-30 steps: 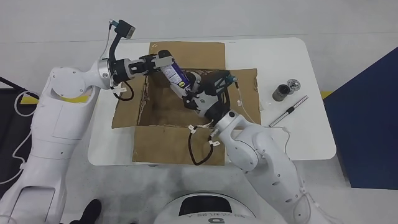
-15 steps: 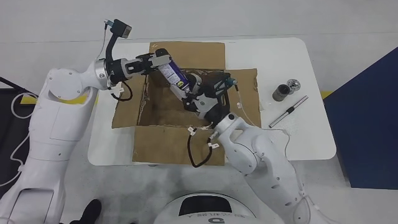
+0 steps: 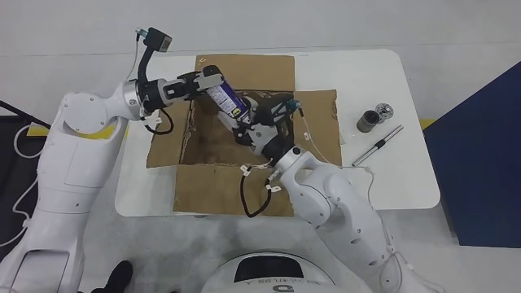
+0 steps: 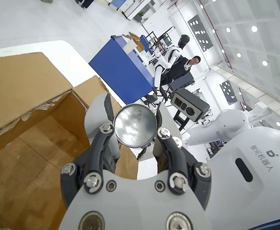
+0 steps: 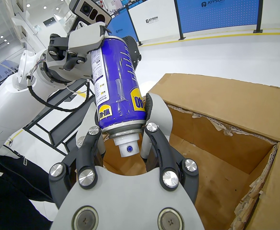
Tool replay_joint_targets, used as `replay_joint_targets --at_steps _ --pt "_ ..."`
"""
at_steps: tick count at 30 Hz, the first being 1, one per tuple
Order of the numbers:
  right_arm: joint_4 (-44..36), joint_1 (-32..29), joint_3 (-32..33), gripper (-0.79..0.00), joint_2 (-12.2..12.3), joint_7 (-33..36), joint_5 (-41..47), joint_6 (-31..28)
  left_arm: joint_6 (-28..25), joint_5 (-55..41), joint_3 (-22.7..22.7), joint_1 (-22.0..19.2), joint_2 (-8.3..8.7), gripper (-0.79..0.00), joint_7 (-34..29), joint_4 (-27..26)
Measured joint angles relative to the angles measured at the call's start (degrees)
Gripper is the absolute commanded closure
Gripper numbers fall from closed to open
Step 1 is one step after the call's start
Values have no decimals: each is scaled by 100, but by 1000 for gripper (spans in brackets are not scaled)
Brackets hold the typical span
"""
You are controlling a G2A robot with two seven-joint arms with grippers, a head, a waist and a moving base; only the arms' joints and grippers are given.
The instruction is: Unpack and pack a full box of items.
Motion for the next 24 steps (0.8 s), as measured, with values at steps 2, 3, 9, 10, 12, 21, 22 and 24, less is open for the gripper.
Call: replay_joint_targets --at_steps 2,3,9,10,12,21,22,24 --pt "-16 -20 -1 -215 -2 -32 1 -14 -15 -14 -19 15 6 0 -13 4" --pt "-30 -35 -2 -246 -2 -47 1 -23 -26 -21 -32 24 11 0 -18 3" --pt "-70 -71 -7 -376 -9 -75 1 -32 -47 -23 -74 71 30 0 -38 -39" --pt "-72 -71 -11 -369 -11 -69 1 -33 -45 -23 -80 76 33 0 -39 -45" --pt "-78 -66 -23 -345 -15 -43 1 -37 -44 -23 -93 84 39 0 -40 -57" --pt "-93 -31 -62 -175 -33 51 -47 -25 -14 -53 -111 82 57 0 -53 -98" --pt "-94 -26 -62 -126 -34 58 -52 -23 -12 -52 -106 79 57 0 -53 -101" --pt "-102 -21 -63 0 -37 68 -68 -18 -14 -54 -94 71 58 0 -51 -102"
